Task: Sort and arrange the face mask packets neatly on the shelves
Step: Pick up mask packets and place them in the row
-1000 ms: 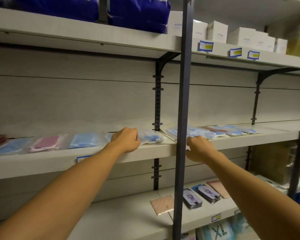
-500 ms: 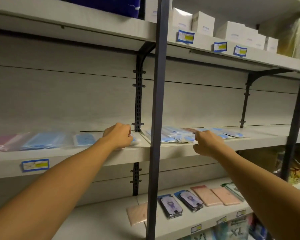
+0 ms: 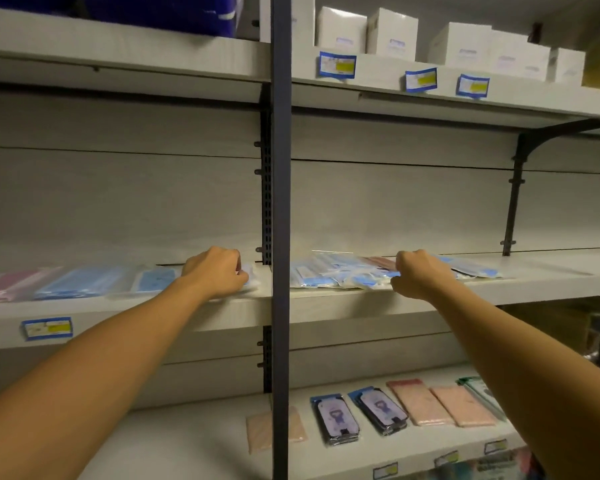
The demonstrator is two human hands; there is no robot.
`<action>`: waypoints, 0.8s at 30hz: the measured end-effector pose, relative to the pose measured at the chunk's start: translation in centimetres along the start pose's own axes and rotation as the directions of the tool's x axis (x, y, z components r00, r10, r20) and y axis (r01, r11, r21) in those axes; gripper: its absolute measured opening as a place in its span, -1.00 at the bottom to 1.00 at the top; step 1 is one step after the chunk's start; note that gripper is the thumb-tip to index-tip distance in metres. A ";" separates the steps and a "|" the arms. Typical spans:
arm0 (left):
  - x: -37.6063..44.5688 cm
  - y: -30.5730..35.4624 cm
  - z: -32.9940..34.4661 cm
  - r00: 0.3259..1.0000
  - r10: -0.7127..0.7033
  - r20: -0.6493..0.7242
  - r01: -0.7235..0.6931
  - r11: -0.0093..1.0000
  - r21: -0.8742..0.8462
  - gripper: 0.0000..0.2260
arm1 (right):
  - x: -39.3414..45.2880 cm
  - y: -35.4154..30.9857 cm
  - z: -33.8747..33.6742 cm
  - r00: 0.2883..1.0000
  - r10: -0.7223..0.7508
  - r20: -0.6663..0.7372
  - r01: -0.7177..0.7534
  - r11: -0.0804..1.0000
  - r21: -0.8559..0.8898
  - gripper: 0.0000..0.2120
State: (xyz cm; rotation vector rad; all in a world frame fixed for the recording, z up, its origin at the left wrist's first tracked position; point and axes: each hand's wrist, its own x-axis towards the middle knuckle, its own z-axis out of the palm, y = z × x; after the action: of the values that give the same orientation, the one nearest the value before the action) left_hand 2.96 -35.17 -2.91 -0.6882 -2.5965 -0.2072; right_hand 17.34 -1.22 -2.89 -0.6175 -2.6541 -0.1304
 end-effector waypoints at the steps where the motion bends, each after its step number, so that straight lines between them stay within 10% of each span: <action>1: -0.4 0.5 0.0 1.000 -0.009 -0.001 0.009 1.000 0.014 -0.82 | 0.3 0.4 0.1 1.000 -0.014 -0.001 0.014 1.000 0.008 -0.80; 24: -1.7 15.5 -0.7 0.995 -0.093 -0.033 0.095 0.994 0.053 -0.81 | 4.1 8.2 1.7 0.971 -0.237 0.028 0.234 0.968 0.084 -0.75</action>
State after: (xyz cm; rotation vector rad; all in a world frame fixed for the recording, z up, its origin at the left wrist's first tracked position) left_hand 12.28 -22.71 -2.55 -0.5398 -2.5977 -0.1742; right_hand 17.00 8.08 -2.82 -0.2787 -2.7460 -0.0796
